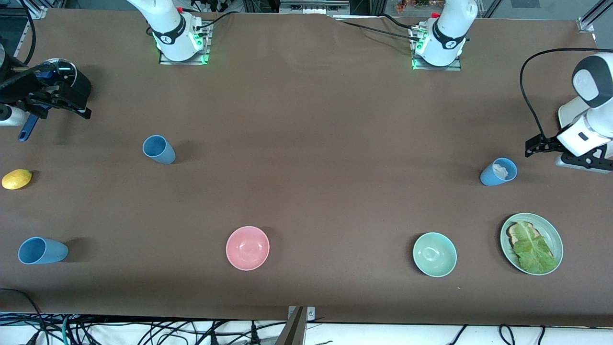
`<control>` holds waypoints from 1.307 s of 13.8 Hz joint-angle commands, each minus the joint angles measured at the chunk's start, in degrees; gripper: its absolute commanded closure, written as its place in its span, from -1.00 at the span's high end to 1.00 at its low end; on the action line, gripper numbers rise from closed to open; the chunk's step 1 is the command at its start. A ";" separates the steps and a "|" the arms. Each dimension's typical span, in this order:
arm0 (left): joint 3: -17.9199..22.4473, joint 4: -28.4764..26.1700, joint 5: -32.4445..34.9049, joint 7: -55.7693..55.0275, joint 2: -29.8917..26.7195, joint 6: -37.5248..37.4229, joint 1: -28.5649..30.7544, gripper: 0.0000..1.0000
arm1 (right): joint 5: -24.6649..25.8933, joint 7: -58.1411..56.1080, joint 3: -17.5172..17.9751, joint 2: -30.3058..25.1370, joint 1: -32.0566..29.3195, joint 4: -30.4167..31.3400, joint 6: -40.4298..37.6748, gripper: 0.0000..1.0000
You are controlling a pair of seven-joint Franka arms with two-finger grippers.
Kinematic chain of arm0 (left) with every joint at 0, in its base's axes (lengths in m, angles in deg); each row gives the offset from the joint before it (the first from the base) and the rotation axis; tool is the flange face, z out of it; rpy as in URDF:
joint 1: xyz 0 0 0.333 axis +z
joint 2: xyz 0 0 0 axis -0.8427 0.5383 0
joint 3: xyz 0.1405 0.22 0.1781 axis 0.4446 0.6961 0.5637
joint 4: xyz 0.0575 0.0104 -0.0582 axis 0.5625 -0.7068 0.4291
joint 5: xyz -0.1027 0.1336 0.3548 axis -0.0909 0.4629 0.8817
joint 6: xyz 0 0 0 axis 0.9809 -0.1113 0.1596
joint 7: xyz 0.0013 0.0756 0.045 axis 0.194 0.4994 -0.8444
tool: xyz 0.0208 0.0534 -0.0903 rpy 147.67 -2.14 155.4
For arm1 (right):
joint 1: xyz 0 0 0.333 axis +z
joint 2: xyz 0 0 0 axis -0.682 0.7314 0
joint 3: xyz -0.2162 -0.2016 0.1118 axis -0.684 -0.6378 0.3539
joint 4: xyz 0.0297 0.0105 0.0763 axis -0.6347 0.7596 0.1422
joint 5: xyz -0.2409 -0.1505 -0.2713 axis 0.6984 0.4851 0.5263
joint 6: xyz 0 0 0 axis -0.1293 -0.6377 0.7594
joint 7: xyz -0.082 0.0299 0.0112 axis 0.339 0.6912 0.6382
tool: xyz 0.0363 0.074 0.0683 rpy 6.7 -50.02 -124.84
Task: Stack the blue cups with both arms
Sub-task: 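Lower the open left gripper onto the tissue cup's rim, then close the left gripper on the rim of the tissue cup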
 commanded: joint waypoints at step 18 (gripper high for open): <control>-0.35 -8.73 -4.40 0.15 9.25 25.01 -1.42 1.00 | 0.29 0.64 0.07 0.43 0.09 -1.26 -0.48 1.00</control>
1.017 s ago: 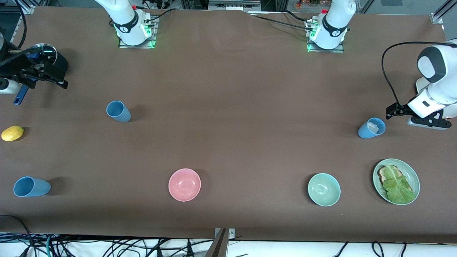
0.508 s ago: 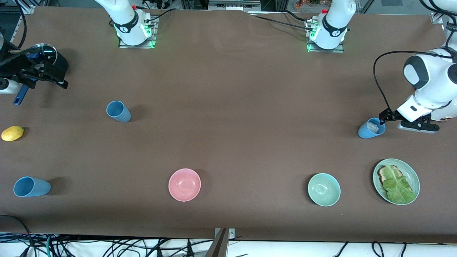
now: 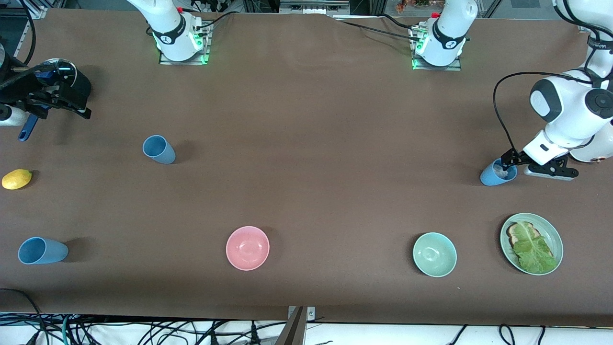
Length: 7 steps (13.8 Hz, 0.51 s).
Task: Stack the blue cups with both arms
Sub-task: 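Close the left gripper on the rim of the tissue cup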
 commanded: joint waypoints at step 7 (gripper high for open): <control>-0.52 -2.71 -2.66 0.49 1.89 6.66 -0.30 0.17 | 0.19 0.73 0.07 0.43 0.09 -1.35 -0.39 1.00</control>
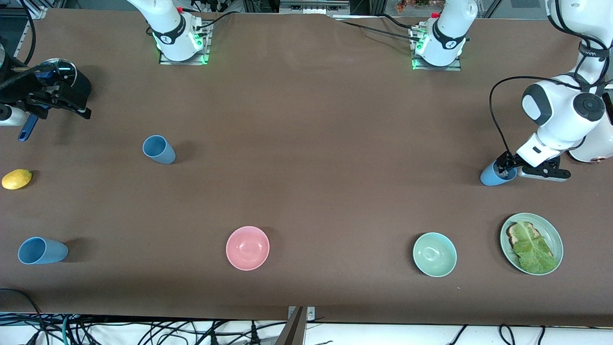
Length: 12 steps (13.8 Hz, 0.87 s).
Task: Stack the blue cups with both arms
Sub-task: 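Close the left gripper on the rim of the tissue cup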
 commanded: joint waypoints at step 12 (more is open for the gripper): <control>-0.38 -1.89 -1.52 0.88 -0.80 2.24 0.26 -1.00 | 0.01 0.82 -0.02 0.43 0.09 -1.26 -1.18 1.00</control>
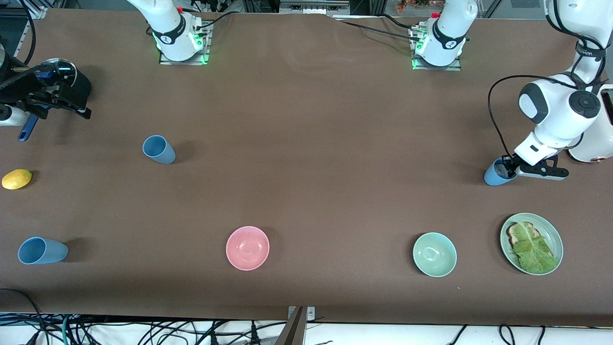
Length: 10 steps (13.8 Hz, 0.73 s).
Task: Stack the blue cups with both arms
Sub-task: 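Close the left gripper on the rim of the tissue cup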
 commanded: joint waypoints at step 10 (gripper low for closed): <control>-3.58 9.92 -1.35 -1.66 -8.19 -25.50 0.07 -1.00 | 0.19 0.72 -0.02 0.42 0.09 -1.18 -1.22 1.00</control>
